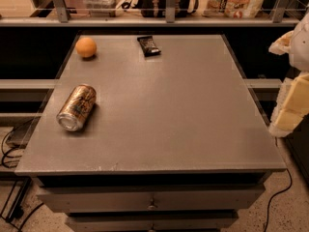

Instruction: Pick rxbar chocolate

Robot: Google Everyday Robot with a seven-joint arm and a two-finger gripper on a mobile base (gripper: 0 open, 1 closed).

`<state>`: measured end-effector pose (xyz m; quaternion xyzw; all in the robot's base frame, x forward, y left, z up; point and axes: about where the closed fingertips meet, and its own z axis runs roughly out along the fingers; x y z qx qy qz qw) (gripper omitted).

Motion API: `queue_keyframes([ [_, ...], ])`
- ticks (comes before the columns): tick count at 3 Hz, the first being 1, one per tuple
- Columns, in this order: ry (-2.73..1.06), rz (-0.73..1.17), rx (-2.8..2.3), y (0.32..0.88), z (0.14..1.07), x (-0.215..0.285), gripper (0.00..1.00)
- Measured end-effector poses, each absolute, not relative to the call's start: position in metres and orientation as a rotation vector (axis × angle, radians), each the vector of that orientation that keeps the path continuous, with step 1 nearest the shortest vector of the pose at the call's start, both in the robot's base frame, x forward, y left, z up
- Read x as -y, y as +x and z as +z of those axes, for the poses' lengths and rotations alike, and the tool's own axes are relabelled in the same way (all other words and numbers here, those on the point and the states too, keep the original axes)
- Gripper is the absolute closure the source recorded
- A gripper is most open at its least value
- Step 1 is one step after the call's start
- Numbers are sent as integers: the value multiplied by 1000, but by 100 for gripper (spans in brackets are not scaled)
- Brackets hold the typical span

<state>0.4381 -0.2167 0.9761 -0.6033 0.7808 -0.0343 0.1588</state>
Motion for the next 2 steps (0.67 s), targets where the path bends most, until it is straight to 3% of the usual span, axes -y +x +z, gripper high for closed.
queue_keyframes([
  [2,-1675,-86,-2210,443,978,212,0],
])
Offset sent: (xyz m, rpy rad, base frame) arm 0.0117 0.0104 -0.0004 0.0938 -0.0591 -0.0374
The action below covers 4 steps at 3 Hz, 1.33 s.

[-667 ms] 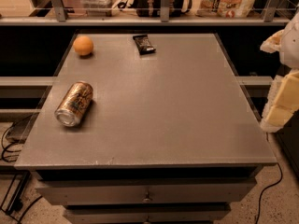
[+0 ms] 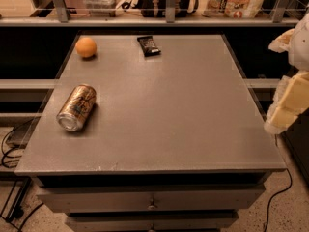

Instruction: Pick rxbar chocolate

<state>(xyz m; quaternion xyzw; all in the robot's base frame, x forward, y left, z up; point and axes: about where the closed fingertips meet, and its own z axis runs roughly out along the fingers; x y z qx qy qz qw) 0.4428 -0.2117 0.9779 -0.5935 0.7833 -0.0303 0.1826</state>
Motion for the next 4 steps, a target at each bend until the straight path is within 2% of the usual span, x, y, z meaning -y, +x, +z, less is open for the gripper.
queue_keyframes([
  [1,-1582,-17,-2158,462,972,195,0],
  [3,-1367,115,-2085,543,960,167,0],
  [4,-1367,115,-2085,543,960,167,0],
])
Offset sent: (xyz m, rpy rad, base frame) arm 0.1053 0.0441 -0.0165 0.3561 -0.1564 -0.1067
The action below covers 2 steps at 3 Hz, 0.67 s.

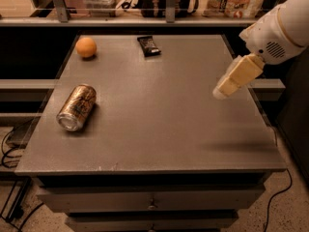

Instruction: Pick rxbar chocolate

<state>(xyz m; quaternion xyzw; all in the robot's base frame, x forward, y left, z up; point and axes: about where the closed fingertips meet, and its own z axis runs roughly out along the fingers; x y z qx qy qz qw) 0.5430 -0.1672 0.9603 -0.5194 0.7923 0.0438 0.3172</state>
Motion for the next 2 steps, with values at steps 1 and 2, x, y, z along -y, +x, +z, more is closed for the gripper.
queue_keyframes([
  [1,-1312,164,-2077,560,951,155,0],
  [2,-1258,221,-2035,595,937,126,0],
])
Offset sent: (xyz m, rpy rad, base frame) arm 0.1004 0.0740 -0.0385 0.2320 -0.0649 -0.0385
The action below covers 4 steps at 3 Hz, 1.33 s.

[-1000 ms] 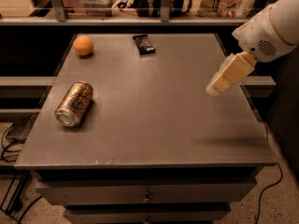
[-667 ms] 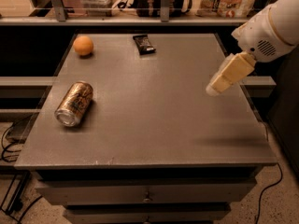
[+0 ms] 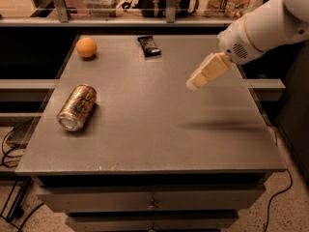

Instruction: Pick rxbar chocolate

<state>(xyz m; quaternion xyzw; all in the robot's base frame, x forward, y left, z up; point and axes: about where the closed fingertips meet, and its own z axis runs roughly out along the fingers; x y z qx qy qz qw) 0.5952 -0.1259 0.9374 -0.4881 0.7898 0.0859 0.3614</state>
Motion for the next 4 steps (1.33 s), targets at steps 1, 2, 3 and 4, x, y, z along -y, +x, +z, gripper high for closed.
queue_keyframes([
  [1,-1182,305,-1994,636,922,101,0],
  [2,-1154,365,-1941,675,913,73,0],
  [3,-1104,381,-1923,722,905,56,0],
  [4,-1102,385,-1917,726,905,53,0],
])
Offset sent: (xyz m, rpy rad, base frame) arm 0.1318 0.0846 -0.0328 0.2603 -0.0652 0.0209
